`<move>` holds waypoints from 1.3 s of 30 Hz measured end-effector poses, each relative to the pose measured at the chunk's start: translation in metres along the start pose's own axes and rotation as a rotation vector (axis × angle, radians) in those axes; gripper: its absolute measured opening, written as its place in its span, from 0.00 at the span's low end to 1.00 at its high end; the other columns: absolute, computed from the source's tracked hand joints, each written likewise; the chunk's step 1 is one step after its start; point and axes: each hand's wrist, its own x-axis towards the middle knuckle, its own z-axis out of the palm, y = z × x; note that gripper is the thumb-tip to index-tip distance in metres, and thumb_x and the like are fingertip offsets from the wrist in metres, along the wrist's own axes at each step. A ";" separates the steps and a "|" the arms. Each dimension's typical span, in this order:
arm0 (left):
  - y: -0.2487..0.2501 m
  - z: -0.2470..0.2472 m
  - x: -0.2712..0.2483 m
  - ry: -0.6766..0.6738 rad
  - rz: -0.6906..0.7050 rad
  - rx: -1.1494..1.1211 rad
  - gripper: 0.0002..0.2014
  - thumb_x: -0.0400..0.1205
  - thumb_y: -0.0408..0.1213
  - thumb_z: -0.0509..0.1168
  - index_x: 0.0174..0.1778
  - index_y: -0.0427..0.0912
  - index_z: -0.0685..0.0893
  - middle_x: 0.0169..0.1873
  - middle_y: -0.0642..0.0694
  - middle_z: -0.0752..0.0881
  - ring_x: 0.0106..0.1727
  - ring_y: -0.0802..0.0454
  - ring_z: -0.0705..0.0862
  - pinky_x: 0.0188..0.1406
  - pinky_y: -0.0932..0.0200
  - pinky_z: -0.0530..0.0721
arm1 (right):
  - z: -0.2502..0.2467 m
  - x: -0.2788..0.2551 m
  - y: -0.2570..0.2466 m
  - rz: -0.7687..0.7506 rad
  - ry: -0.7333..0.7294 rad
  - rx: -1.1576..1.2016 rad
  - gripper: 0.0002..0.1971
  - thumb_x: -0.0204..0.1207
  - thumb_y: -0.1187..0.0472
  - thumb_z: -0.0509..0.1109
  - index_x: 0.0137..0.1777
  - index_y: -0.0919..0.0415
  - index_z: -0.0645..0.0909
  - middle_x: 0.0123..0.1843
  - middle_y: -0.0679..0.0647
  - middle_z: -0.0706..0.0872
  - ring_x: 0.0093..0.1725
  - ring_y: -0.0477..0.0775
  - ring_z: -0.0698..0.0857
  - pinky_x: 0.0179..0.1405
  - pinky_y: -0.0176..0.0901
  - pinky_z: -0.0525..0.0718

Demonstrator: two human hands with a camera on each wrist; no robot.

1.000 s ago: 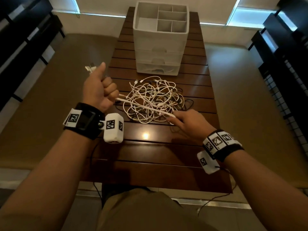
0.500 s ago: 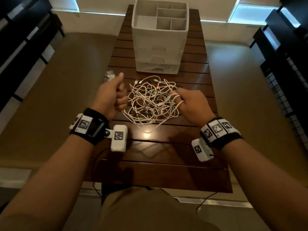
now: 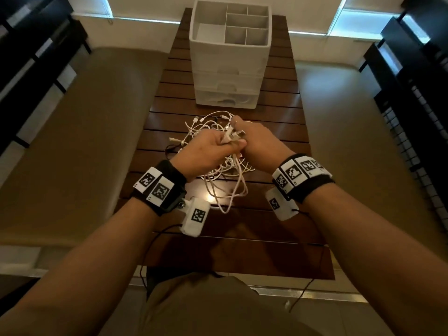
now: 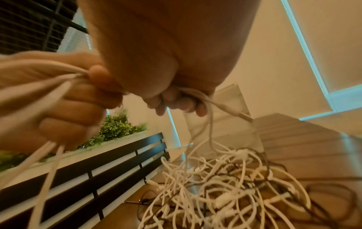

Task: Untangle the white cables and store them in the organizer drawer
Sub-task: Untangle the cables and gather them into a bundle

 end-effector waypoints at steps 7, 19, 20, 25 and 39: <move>-0.009 -0.026 -0.016 0.105 -0.039 -0.404 0.21 0.93 0.39 0.60 0.31 0.42 0.74 0.19 0.52 0.66 0.18 0.56 0.60 0.16 0.64 0.58 | 0.029 -0.010 0.041 0.294 0.074 -0.217 0.18 0.89 0.42 0.60 0.58 0.57 0.80 0.55 0.57 0.77 0.55 0.60 0.76 0.54 0.56 0.76; -0.020 -0.033 -0.023 0.165 -0.145 -0.392 0.22 0.92 0.41 0.61 0.29 0.43 0.72 0.19 0.53 0.65 0.18 0.57 0.59 0.17 0.66 0.58 | -0.020 0.000 0.004 0.111 0.548 0.750 0.12 0.92 0.61 0.60 0.64 0.58 0.87 0.48 0.64 0.91 0.35 0.68 0.91 0.29 0.55 0.91; -0.020 -0.031 -0.022 0.170 -0.152 -0.393 0.22 0.92 0.41 0.61 0.29 0.43 0.72 0.19 0.52 0.65 0.18 0.56 0.59 0.18 0.65 0.57 | -0.023 0.001 0.004 0.097 0.562 0.781 0.12 0.92 0.63 0.61 0.64 0.60 0.87 0.49 0.67 0.90 0.39 0.72 0.91 0.32 0.57 0.92; -0.020 -0.027 -0.017 0.196 -0.174 -0.438 0.22 0.92 0.42 0.62 0.29 0.45 0.72 0.19 0.53 0.64 0.19 0.56 0.58 0.18 0.66 0.57 | -0.025 0.009 0.011 0.148 0.347 0.615 0.08 0.87 0.56 0.70 0.54 0.56 0.91 0.49 0.61 0.93 0.51 0.65 0.93 0.49 0.70 0.92; -0.030 -0.041 -0.014 0.386 -0.179 -0.551 0.21 0.92 0.41 0.61 0.30 0.47 0.71 0.18 0.53 0.65 0.17 0.58 0.60 0.17 0.64 0.55 | -0.045 0.020 0.025 0.148 0.355 0.089 0.20 0.82 0.35 0.68 0.50 0.49 0.91 0.35 0.46 0.88 0.35 0.48 0.84 0.40 0.55 0.85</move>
